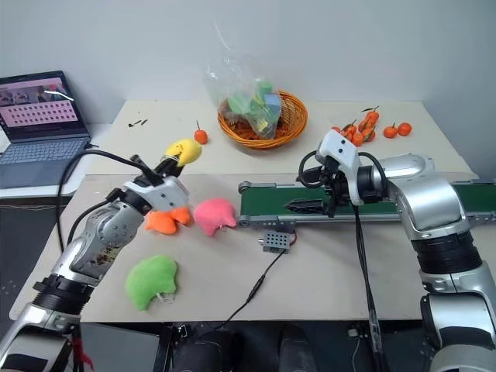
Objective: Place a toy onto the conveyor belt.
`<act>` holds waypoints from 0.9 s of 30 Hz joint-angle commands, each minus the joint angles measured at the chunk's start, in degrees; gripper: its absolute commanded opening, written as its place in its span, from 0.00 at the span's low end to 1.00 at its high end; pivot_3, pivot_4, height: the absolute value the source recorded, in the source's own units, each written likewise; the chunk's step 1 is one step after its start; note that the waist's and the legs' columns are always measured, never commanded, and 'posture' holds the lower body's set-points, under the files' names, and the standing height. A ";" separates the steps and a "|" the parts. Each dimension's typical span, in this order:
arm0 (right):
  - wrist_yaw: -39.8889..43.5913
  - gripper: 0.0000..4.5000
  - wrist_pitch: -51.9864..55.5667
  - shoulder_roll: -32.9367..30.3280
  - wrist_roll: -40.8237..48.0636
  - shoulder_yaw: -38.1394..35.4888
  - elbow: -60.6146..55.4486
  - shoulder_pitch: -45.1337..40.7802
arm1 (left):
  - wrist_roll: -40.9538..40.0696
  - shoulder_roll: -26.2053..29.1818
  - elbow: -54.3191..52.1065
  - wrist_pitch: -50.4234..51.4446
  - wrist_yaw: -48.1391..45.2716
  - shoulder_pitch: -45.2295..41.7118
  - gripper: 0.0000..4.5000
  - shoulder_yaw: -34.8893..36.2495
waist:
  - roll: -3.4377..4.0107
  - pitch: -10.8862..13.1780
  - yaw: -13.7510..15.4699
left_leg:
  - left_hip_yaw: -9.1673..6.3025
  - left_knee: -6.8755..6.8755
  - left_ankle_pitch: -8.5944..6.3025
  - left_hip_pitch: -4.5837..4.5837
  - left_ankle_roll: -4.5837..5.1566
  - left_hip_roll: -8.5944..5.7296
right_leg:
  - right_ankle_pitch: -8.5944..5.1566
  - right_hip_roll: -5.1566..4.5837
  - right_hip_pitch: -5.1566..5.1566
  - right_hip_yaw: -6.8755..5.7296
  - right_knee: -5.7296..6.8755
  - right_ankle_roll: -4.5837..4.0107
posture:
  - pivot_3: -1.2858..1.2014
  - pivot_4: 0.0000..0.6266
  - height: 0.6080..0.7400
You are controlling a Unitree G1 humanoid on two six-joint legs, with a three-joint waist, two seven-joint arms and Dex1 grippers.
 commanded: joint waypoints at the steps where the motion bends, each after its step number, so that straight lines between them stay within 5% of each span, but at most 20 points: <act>1: -1.73 1.00 0.81 -0.63 1.55 -3.60 -3.62 1.08 | 9.38 -0.27 4.83 -8.96 7.21 -5.45 0.01 -4.87 | 0.00 0.00 0.08 | 0.01 0.00 0.00 0.00 0.00 0.00 | 0.01 0.00 0.00 0.00 -0.01 0.01 | 0.52 0.24 1.00; 12: -5.99 1.00 3.60 -1.74 3.79 -7.00 -9.52 6.26 | 15.97 -6.59 21.64 -24.21 12.21 -18.49 0.01 -14.44 | -0.01 0.00 -0.07 | 0.18 0.08 -0.03 -0.02 0.07 -0.01 | 0.06 -0.03 0.00 0.04 -0.01 0.12 | 0.52 0.24 1.00; 25: -9.73 1.00 5.82 -2.71 6.23 -9.41 -13.79 10.05 | 21.51 -13.26 35.69 -26.08 18.46 -22.87 0.01 -20.94 | -0.01 0.00 0.03 | 0.31 0.18 -0.09 -0.01 0.19 -0.03 | 0.15 -0.03 0.03 0.14 -0.02 0.28 | 0.52 0.24 1.00; 27: -9.90 1.00 5.85 -2.93 6.36 -9.57 -13.86 10.21 | 21.26 -13.51 36.95 -26.43 18.31 -23.14 0.16 -21.40 | -0.01 0.00 -0.02 | 0.35 0.20 -0.10 -0.01 0.20 -0.03 | 0.17 -0.04 0.02 0.15 -0.02 0.30 | 0.52 0.24 1.00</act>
